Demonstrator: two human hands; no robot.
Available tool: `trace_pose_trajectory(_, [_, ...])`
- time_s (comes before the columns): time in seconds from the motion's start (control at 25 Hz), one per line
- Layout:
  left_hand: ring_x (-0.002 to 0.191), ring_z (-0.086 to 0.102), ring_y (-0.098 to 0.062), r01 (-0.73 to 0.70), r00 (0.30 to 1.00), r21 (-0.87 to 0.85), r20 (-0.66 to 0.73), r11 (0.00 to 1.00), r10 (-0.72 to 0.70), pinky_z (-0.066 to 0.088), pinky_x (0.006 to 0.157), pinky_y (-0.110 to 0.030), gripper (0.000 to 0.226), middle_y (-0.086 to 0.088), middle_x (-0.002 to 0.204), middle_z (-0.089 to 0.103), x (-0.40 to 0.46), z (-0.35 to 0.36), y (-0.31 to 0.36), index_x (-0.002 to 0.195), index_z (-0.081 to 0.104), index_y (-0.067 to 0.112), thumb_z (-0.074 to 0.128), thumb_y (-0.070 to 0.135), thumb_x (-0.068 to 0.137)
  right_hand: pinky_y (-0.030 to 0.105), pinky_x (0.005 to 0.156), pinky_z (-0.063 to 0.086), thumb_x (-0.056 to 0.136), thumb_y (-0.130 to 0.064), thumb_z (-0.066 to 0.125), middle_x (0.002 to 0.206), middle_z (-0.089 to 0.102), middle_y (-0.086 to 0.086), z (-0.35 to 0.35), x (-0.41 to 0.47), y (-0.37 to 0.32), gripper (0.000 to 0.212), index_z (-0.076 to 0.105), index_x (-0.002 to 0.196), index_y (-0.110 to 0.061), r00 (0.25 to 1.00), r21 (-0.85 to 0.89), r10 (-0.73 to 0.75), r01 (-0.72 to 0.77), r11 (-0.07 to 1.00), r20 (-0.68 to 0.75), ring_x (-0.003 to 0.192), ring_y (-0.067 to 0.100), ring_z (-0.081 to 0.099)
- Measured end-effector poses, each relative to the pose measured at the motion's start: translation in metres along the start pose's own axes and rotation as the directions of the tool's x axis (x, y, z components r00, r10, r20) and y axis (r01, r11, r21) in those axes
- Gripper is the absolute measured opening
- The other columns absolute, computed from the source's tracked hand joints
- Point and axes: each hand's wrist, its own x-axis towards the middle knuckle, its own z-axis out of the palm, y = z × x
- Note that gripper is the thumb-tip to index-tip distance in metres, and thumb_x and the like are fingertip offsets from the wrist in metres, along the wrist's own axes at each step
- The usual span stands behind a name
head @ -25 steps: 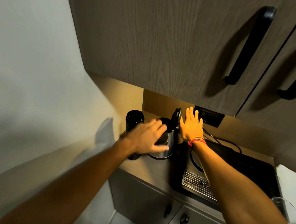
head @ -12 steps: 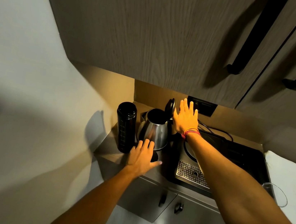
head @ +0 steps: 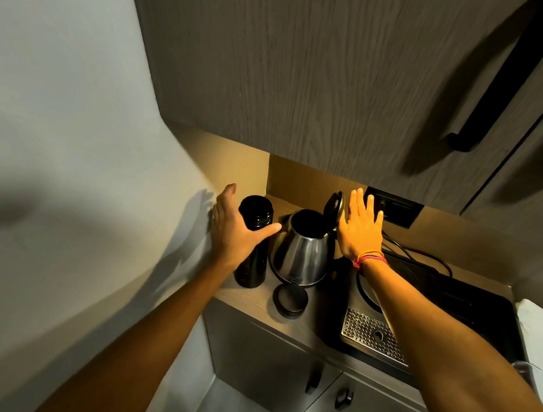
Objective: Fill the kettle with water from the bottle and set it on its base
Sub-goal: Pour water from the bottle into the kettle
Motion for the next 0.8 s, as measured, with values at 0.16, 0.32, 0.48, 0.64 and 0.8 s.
trace_pose_trajectory(0.16, [0.119,0.061,-0.022,0.337,0.916,-0.293,0.321,0.895,-0.24,0.05,0.095,-0.03,0.087,-0.001,0.123,0.067,-0.002,0.014,-0.019,0.133,0.055,0.017,0.097,0.022,0.057,0.056,0.126,0.006,0.103,-0.039,0.026,0.169,-0.004,0.01,-0.002,0.0,0.0,0.069,0.001,0.16,-0.011,1.0,-0.045,-0.002,0.003,0.999,0.031,0.157,0.035,-0.005])
trace_pose_trajectory(0.32, [0.103,0.062,-0.011,0.331,0.936,-0.304,0.223,0.893,-0.271,0.042,0.067,-0.002,0.072,0.016,0.103,0.067,-0.013,0.026,-0.025,0.122,0.063,0.026,0.095,0.021,0.059,0.06,0.124,0.009,0.101,-0.041,0.035,0.168,-0.003,0.016,0.0,-0.001,0.003,0.075,0.003,0.16,-0.007,0.994,-0.159,-0.01,0.028,0.987,0.113,0.155,0.042,-0.005])
trace_pose_trajectory(0.48, [0.103,0.059,-0.007,0.271,0.957,-0.277,0.181,0.922,-0.227,0.042,0.08,-0.012,0.075,0.011,0.112,0.067,-0.015,0.031,-0.022,0.127,0.062,0.024,0.094,0.026,0.059,0.057,0.126,0.006,0.103,-0.045,0.026,0.169,-0.004,0.011,-0.003,0.001,0.002,0.07,0.004,0.16,-0.011,0.991,-0.08,0.045,-0.035,0.996,0.127,0.156,0.038,-0.007])
trace_pose_trajectory(0.64, [0.105,0.06,-0.009,0.22,0.963,-0.212,0.202,0.952,-0.178,0.048,0.089,-0.022,0.074,0.01,0.112,0.068,-0.013,0.032,-0.019,0.125,0.062,0.023,0.093,0.03,0.059,0.057,0.126,0.005,0.102,-0.048,0.023,0.169,-0.004,0.011,-0.004,-0.002,0.002,0.071,0.004,0.16,-0.011,0.989,-0.072,0.054,-0.045,0.996,0.138,0.156,0.038,-0.007])
trace_pose_trajectory(0.8, [0.097,0.06,-0.006,0.148,0.964,-0.13,0.242,0.98,-0.113,0.045,0.081,-0.016,0.068,0.02,0.1,0.063,-0.009,0.031,-0.01,0.12,0.062,0.029,0.092,0.032,0.059,0.056,0.126,0.005,0.102,-0.05,0.02,0.169,-0.003,0.011,-0.005,-0.005,0.001,0.072,0.005,0.16,-0.012,0.987,-0.034,0.077,-0.073,0.997,0.143,0.156,0.038,-0.006])
